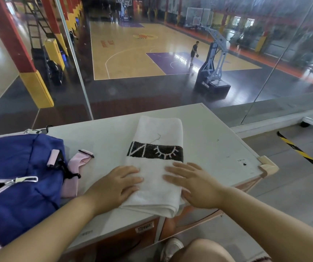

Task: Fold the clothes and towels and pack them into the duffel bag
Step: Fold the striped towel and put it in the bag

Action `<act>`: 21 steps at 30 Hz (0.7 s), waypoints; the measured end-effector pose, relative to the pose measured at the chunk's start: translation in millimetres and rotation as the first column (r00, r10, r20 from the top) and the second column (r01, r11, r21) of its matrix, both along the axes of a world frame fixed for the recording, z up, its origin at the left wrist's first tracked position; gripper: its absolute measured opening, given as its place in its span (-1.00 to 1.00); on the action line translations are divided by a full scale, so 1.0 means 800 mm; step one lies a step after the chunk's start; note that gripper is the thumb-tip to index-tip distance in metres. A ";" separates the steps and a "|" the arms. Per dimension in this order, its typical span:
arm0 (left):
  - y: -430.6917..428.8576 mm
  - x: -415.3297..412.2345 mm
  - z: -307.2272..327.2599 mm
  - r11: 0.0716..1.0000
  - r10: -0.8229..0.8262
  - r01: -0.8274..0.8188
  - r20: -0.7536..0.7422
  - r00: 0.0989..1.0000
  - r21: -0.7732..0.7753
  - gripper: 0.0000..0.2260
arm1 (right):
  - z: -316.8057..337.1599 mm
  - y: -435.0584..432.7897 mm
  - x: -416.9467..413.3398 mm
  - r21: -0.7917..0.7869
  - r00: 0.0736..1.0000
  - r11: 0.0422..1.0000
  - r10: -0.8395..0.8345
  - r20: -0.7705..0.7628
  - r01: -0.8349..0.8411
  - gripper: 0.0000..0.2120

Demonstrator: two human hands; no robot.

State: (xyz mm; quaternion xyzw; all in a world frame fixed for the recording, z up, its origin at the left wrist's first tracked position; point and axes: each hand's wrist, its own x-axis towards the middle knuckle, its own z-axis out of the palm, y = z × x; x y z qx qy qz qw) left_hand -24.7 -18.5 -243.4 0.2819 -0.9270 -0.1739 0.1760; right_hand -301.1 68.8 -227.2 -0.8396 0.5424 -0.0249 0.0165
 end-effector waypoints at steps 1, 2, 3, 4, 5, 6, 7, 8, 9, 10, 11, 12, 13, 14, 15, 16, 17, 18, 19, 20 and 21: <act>0.003 0.000 0.001 1.000 0.010 -0.010 0.012 1.000 0.015 -0.44 | -0.003 0.008 0.001 0.045 1.000 0.999 0.007 0.015 -0.008 -0.40; 0.006 0.001 0.003 0.999 0.022 -0.023 0.029 0.999 0.045 -0.37 | -0.005 0.015 0.002 0.085 1.000 0.996 0.000 0.031 -0.003 -0.38; 0.009 0.001 0.006 0.995 0.034 -0.039 0.055 0.998 0.091 -0.29 | -0.004 0.019 0.003 0.127 0.999 0.992 -0.014 0.036 0.009 -0.36; 0.012 0.002 0.010 0.990 0.040 -0.052 0.086 0.995 0.135 -0.21 | -0.001 0.021 0.006 0.158 0.999 0.987 -0.025 0.027 0.021 -0.32; 0.015 0.002 0.014 0.984 0.040 -0.060 0.121 0.992 0.166 -0.14 | 0.003 0.023 0.011 0.179 0.999 0.983 -0.033 0.006 0.032 -0.28; 0.019 0.002 0.018 0.982 0.039 -0.067 0.153 0.987 0.178 -0.10 | 0.006 0.023 0.016 0.190 0.999 0.981 -0.040 -0.025 0.044 -0.23; 0.022 0.002 0.023 0.981 0.037 -0.071 0.185 0.982 0.181 -0.07 | 0.008 0.024 0.020 0.184 0.998 0.981 -0.047 -0.052 0.056 -0.21; 0.026 0.002 0.026 0.981 0.033 -0.072 0.216 0.976 0.178 -0.08 | 0.007 0.024 0.024 0.164 0.996 0.984 -0.053 -0.067 0.063 -0.20; 0.029 0.002 0.028 0.982 0.023 -0.068 0.245 0.969 0.176 -0.10 | 0.005 0.024 0.027 0.145 0.996 0.987 -0.058 -0.069 0.068 -0.21; 0.033 0.003 0.030 0.983 0.011 -0.060 0.266 0.964 0.175 -0.12 | 0.003 0.024 0.029 0.139 0.996 0.988 -0.064 -0.055 0.071 -0.23; 0.036 0.005 0.031 0.983 -0.003 -0.049 0.282 0.959 0.178 -0.15 | 0.003 0.025 0.029 0.150 0.997 0.986 -0.074 -0.021 0.076 -0.27; 0.039 0.006 0.032 0.982 -0.021 -0.035 0.294 0.955 0.185 -0.16 | 0.007 0.026 0.029 0.179 0.995 0.980 -0.096 0.030 0.089 -0.32; 0.042 0.008 0.034 0.981 -0.043 -0.019 0.306 0.951 0.195 -0.16 | 0.014 0.028 0.029 0.219 0.987 0.970 -0.133 0.095 0.109 -0.39; 0.045 0.009 0.036 0.978 -0.063 -0.004 0.317 0.946 0.207 -0.16 | 0.023 0.029 0.029 0.256 0.970 0.957 -0.179 0.166 0.133 -0.46; 0.048 0.010 0.039 0.976 -0.077 0.005 0.328 0.941 0.216 -0.15 | 0.031 0.029 0.029 0.281 0.947 0.946 -0.228 0.227 0.160 -0.52; 0.050 0.011 0.043 0.976 -0.082 0.008 0.330 0.940 0.218 -0.15 | 0.040 0.029 0.030 0.296 0.924 0.936 -0.273 0.269 0.191 -0.57; 0.051 0.012 0.048 0.975 -0.072 0.000 0.311 0.948 0.224 -0.16 | 0.045 0.029 0.031 0.310 0.904 0.925 -0.314 0.291 0.221 -0.62; 0.052 0.015 0.053 0.968 -0.051 -0.016 0.259 0.965 0.249 -0.21 | 0.049 0.029 0.031 0.321 0.886 0.916 -0.343 0.311 0.242 -0.68; 0.050 0.018 0.060 0.954 -0.031 -0.024 0.178 0.983 0.298 -0.31 | 0.050 0.028 0.029 0.336 0.864 0.903 -0.378 0.333 0.266 -0.74; 0.048 0.020 0.066 0.931 -0.013 -0.018 0.082 0.997 0.364 -0.43 | 0.053 0.027 0.028 0.358 0.826 0.888 -0.420 0.377 0.288 -0.78; 0.046 0.023 0.070 0.899 0.012 -0.009 -0.003 1.000 0.437 -0.53 | 0.056 0.026 0.027 0.384 0.763 0.873 -0.461 0.454 0.300 -0.73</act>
